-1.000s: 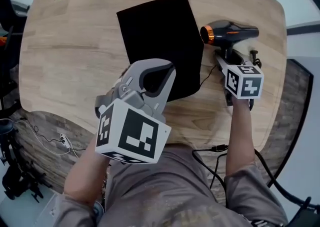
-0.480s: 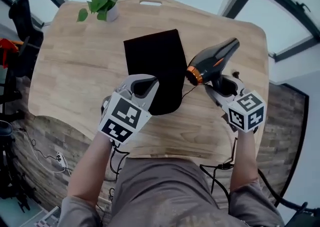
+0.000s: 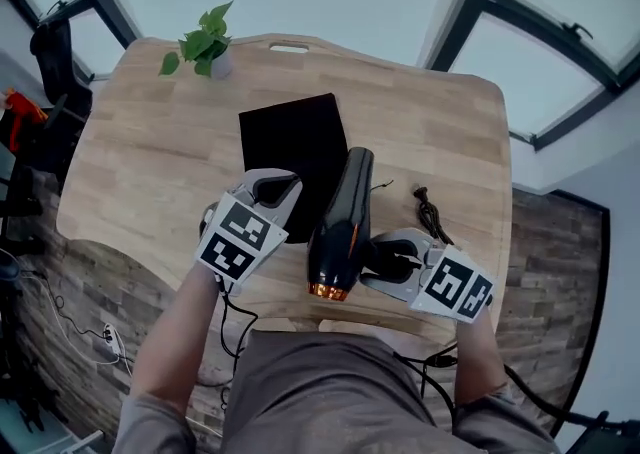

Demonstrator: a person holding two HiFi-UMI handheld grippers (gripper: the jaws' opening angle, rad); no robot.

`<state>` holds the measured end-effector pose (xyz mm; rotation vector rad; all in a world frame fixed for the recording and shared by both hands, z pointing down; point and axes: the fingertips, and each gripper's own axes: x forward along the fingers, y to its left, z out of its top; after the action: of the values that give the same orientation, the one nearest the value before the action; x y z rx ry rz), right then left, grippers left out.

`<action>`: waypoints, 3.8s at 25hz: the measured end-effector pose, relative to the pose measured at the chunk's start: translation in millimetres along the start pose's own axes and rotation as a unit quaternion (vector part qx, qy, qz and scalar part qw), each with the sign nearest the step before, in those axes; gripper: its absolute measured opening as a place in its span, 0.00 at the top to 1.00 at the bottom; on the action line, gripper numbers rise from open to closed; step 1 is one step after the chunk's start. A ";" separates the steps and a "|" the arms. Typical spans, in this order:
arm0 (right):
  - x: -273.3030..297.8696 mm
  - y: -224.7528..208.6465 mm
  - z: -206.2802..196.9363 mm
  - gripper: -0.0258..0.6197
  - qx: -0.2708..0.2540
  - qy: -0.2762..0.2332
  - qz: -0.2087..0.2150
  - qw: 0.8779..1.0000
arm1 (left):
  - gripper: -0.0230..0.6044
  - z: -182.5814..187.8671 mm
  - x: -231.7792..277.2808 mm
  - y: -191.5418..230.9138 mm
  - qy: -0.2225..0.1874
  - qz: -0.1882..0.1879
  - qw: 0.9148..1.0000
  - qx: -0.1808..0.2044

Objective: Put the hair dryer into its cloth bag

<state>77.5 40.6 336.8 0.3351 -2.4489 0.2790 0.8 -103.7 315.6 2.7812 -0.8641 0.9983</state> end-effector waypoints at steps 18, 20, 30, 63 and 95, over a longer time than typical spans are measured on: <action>80.4 36.3 -31.5 0.61 -0.008 0.043 0.164 0.986 | 0.95 3.6 -3.5 -30.4 -0.031 -0.035 0.999 0.007; 86.6 19.9 -30.7 0.61 0.007 0.048 0.147 0.988 | 0.95 2.2 -6.9 -37.0 -0.031 -0.039 0.999 0.007; 105.9 -52.5 -25.6 0.61 0.109 0.071 0.018 0.991 | 0.95 -8.1 -11.0 -40.1 -0.026 -0.048 0.998 -0.014; 113.9 -66.6 -72.6 0.51 0.119 0.102 -0.103 0.982 | 0.93 -101.8 -17.7 -41.0 0.015 0.053 0.996 -0.075; 100.8 -56.9 -30.7 0.62 -0.013 0.026 -0.016 0.999 | 0.94 -80.1 -64.4 -70.1 -0.043 -0.053 0.997 -0.029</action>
<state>35.8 -21.7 430.2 0.3519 -2.3924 0.2393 -48.4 5.6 348.7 2.8063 -0.7329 0.8288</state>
